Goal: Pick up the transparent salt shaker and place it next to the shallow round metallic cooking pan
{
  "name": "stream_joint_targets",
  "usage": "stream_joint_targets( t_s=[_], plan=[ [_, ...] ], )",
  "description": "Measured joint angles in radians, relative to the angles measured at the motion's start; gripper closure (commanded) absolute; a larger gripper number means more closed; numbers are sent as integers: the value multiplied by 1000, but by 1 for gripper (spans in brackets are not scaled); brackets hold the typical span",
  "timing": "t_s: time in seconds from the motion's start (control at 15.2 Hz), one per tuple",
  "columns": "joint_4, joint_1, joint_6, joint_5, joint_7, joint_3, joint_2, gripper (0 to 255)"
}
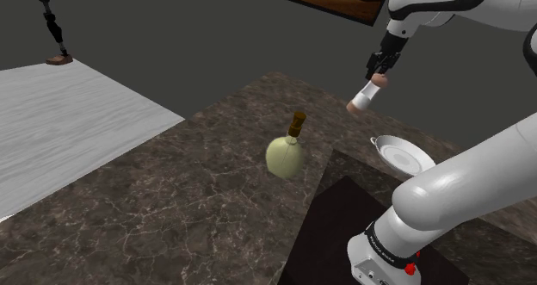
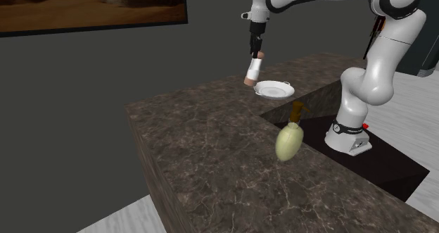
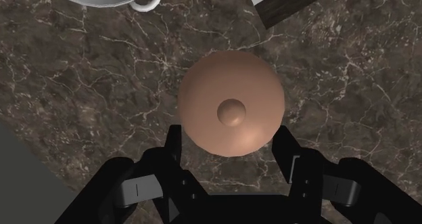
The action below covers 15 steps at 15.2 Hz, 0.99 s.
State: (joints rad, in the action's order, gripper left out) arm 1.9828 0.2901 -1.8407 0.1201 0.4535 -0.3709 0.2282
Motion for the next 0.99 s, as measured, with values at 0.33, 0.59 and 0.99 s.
stream_joint_targets(
  t_s=[0.33, 0.59, 0.99],
  plan=[
    [58, 2, -64, 1, 0, -5, -7, 255],
    [108, 4, -119, 2, 0, -9, -12, 255],
    [182, 5, -199, 4, -5, -13, -18, 255]
  ],
)
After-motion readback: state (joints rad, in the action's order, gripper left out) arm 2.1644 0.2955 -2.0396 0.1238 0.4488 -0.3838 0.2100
